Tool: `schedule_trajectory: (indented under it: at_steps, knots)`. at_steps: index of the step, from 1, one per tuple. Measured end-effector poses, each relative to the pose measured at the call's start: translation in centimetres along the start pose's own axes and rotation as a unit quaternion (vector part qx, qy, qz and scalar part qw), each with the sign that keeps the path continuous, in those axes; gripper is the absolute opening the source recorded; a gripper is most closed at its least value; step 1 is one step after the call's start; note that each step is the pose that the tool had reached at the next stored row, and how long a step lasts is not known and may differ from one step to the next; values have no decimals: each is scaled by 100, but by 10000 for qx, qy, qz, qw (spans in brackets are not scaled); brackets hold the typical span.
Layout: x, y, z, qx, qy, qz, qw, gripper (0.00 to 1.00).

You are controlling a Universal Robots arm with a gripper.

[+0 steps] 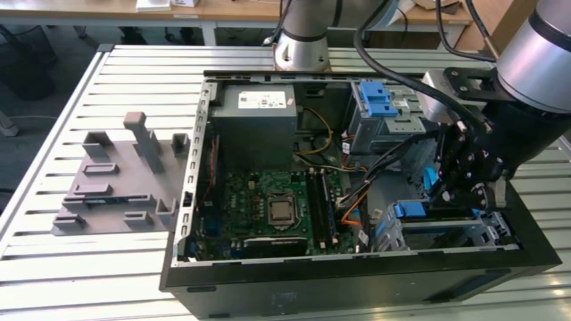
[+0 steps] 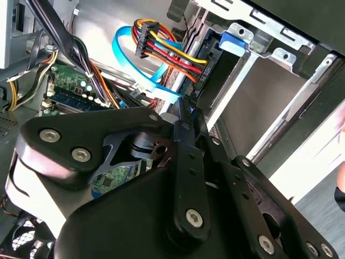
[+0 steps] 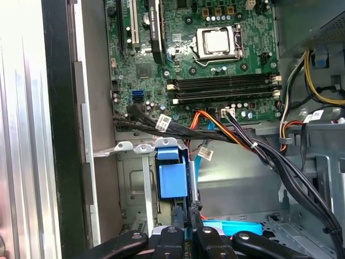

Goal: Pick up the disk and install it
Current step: 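Insert the second disk wire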

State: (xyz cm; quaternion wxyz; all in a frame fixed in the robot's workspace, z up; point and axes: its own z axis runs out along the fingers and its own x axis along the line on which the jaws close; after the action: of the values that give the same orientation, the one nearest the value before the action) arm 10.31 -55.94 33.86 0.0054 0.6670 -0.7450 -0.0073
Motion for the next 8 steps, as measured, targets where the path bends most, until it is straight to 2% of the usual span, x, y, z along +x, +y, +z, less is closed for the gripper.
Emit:
schedule_trajectory:
  at_steps: [8]
  knots:
    - [-4, -11, 8, 0, -1, 18, 10000, 16]
